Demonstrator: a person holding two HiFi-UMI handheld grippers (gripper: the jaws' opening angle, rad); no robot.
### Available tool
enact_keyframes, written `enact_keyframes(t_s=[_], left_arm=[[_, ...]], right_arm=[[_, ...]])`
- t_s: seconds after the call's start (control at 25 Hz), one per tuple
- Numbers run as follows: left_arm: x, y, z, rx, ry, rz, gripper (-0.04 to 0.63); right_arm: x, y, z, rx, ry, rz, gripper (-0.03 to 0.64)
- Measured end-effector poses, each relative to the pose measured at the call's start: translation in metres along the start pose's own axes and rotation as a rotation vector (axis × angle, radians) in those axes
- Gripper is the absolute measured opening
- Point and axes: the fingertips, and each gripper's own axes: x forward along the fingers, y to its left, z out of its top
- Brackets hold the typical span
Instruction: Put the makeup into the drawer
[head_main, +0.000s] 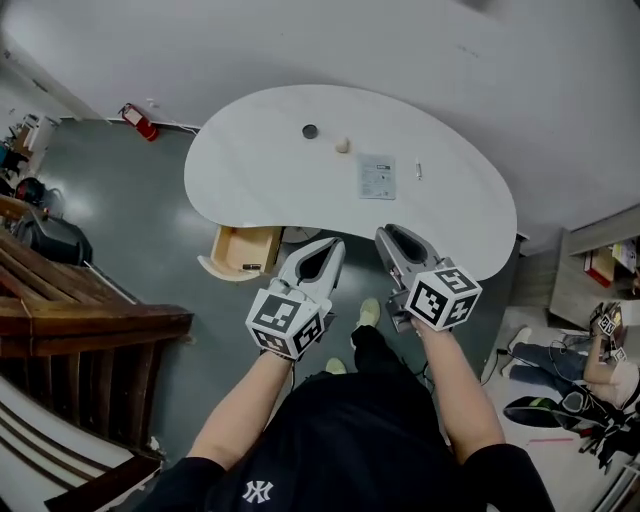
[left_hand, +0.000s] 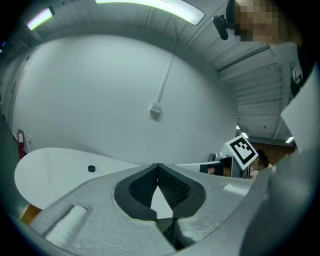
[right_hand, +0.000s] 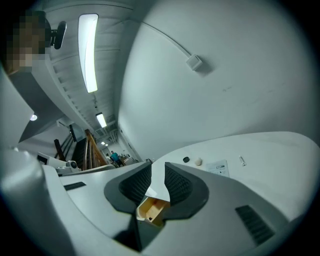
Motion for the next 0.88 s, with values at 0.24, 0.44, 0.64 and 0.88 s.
enact_keyframes(t_s=[0.24,0.44,0.64,0.88], left_arm=[[0.061,0.025,-0.013,0.009,0.053,0.026,0.009],[0.102,0.050,-0.034,0.011,0.102,0.040,0.009],[0.138,0.074,-0.061,0.004,0.144,0.022,0.009],[0.175,0.109,-0.104,-0.022,0.217,0.006,0.009]], right_arm=[[0.035,-0.072,-0.007,0.083,0.065,-0.040,0.100],[0.066,-0.123,-0.028,0.140,0.134,-0.092,0.127],[0.091,-0.175,-0.052,0.198,0.194,-0.190,0.146],[0.115,-0.237,-0.091,0.300,0.258,-0.320,0.156]])
